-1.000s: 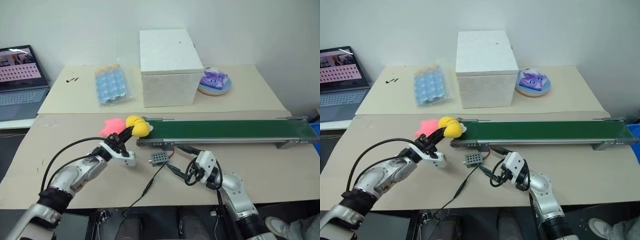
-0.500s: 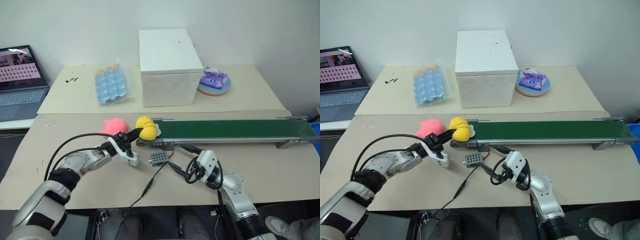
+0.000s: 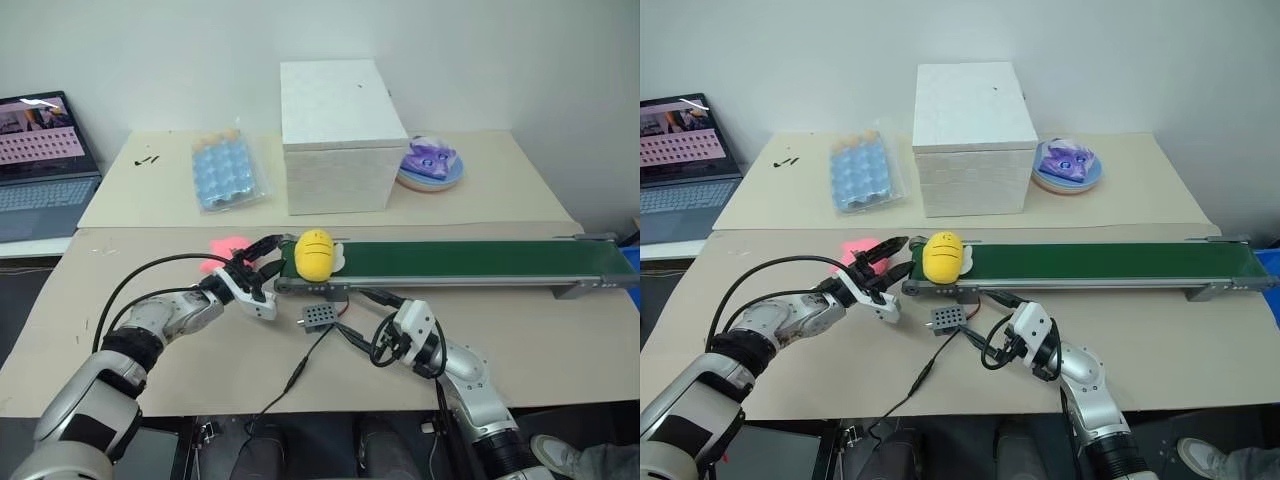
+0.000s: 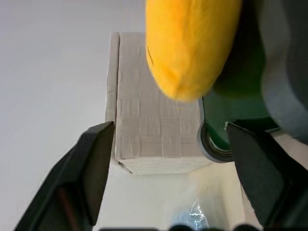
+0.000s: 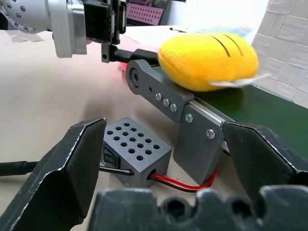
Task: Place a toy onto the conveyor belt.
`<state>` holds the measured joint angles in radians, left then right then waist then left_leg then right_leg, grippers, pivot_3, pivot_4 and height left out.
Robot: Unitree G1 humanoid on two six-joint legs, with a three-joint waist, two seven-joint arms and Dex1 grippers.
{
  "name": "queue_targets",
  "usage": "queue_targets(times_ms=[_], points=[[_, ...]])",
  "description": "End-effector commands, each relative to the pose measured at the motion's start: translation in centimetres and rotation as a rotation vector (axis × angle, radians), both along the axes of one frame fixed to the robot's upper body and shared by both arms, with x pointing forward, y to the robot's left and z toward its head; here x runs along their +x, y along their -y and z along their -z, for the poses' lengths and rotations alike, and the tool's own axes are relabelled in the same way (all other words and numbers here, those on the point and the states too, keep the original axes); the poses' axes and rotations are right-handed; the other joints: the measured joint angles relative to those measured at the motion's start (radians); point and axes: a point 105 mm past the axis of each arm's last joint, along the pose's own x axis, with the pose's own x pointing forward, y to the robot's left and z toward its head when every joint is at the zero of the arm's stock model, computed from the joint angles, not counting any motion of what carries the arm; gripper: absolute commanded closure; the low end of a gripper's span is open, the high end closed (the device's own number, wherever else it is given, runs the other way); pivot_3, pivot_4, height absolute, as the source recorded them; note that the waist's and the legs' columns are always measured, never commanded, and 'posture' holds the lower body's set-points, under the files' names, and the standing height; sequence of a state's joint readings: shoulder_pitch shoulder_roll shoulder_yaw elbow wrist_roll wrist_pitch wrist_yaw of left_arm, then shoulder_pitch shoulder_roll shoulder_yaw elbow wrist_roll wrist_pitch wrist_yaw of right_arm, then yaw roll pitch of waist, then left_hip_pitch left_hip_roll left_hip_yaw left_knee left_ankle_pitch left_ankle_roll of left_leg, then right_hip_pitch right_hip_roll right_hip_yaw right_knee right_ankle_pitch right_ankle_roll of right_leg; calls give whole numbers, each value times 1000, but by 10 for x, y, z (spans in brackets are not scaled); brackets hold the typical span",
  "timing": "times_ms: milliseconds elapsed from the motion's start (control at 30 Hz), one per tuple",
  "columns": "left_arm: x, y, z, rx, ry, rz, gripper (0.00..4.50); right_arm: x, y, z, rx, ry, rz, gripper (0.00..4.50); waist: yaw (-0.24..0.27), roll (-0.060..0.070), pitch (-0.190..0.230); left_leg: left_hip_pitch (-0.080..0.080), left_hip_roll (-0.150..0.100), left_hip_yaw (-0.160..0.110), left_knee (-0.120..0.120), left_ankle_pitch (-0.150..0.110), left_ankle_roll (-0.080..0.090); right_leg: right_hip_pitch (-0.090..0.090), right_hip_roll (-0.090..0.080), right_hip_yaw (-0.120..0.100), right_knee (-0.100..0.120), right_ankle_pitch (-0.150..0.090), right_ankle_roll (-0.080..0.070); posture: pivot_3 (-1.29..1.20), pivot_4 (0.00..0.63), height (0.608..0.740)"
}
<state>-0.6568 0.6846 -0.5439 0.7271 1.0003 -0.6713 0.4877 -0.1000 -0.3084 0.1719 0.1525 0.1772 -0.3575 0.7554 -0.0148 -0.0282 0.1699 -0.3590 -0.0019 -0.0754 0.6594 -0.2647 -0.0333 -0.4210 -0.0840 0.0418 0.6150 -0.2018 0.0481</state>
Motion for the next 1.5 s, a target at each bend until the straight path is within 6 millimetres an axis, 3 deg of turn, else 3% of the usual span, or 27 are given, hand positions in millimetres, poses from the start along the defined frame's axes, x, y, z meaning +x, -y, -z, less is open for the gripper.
queue_targets(times_ms=[33, 167, 233, 333, 467, 633, 933, 1500], points=[[5, -18, -2, -72, -66, -85, 718, 1, 1, -14, 5, 65, -3, 0, -2, 0, 0, 0, 0, 0, 0, 0, 0, 0, 0, 0, 0, 0, 0, 0, 150, 740], [14, -34, -18, -497, -350, -169, 718, 2, 1, -14, -1, 66, -5, 0, -4, 0, 0, -1, 0, 0, 0, 0, 0, -2, 0, 0, 1, 0, -1, 0, 150, 740], [9, -29, -18, -729, -649, -122, 718, 2, 2, -14, 0, 66, -4, 0, -4, 0, 0, -2, 0, 0, 1, 0, 0, -3, 0, 0, 2, 1, -1, 0, 150, 740], [-18, -12, -37, -959, -1022, 103, 718, 0, 1, -15, 5, 66, -10, 0, -9, 0, 0, -3, 0, 0, 1, 0, 1, -3, -1, 0, 3, 1, -1, 0, 150, 740], [-50, 3, -69, -1074, -1259, 339, 718, -3, 1, -17, 25, 64, -25, 0, -14, 0, 0, -1, 0, 0, 2, -1, 1, -3, 0, 1, 8, 0, -1, 0, 150, 740], [-54, 4, -77, -1089, -1262, 336, 718, -4, 2, -17, 26, 64, -24, 0, -23, 0, 0, 6, 0, 0, 2, -1, 1, 3, 0, 2, 9, -2, -2, 0, 150, 740], [-52, 9, -70, -1013, -1269, 307, 718, -3, 2, -17, 20, 67, -19, 0, -29, 0, 0, 5, 0, 0, 2, -1, 2, 1, 1, 3, 10, -2, -4, 0, 150, 740], [-50, 17, -76, -941, -1256, 335, 718, -4, 3, -16, 13, 62, -18, 0, -29, 0, 0, 5, 0, 0, 2, -1, 2, 1, 1, 3, 10, -2, -4, 0, 150, 740]])
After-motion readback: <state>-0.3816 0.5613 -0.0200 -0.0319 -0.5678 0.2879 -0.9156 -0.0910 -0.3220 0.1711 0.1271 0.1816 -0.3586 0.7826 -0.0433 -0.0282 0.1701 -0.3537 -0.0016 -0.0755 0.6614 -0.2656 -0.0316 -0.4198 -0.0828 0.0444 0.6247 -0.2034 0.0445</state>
